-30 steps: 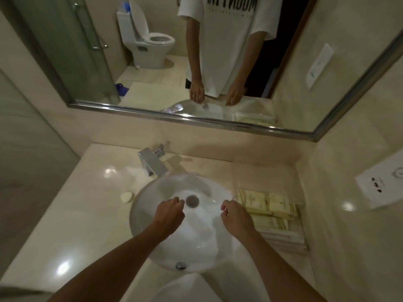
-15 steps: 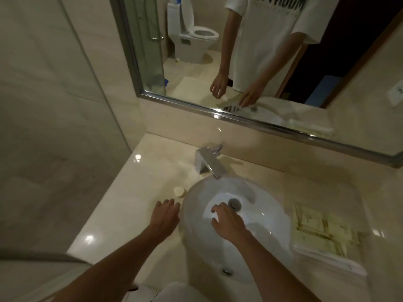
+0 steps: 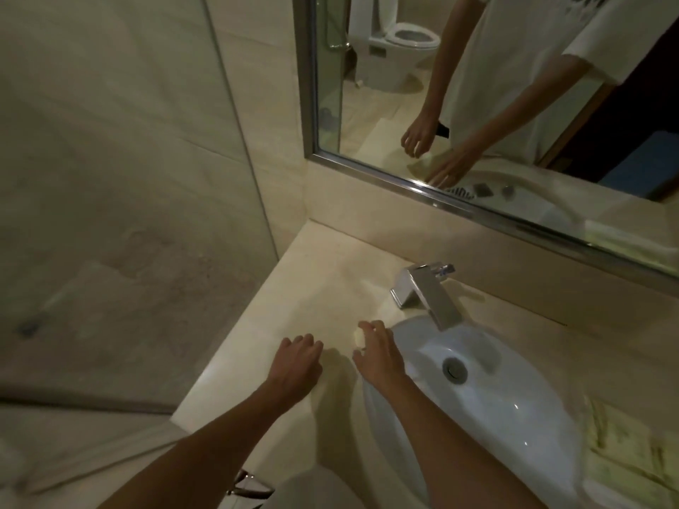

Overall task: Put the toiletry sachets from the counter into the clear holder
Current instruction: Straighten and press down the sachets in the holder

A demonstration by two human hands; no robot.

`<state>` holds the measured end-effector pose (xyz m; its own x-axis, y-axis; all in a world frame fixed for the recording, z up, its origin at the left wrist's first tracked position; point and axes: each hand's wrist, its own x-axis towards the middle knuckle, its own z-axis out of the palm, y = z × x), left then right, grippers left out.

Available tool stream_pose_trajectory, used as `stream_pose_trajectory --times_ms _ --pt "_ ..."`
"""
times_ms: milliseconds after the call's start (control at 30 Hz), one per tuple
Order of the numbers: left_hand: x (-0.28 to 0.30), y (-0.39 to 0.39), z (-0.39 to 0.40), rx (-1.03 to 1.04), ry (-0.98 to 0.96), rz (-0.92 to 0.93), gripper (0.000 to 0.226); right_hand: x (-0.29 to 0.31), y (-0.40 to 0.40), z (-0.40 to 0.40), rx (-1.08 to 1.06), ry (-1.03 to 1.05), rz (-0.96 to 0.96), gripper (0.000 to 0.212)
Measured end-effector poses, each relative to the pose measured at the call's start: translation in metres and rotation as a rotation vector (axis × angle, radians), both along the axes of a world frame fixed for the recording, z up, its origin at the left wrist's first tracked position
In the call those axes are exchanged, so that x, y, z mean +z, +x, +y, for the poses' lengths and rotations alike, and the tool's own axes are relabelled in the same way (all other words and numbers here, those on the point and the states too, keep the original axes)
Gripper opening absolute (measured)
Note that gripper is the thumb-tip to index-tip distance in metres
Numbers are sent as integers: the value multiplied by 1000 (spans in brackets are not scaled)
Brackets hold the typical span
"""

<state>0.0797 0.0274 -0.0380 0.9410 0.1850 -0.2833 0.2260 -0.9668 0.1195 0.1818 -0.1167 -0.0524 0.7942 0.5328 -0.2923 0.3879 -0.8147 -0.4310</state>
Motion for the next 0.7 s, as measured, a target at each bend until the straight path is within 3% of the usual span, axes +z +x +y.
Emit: stream_pose_trajectory --times_ms 300,700 --pt "-2 14 4 -23 -16 -42 18 -22 7 19 -16 -52 -47 35" --pt "1 37 -23 -111 -65 -102 17 -11 2 -31 -82 42 -62 38"
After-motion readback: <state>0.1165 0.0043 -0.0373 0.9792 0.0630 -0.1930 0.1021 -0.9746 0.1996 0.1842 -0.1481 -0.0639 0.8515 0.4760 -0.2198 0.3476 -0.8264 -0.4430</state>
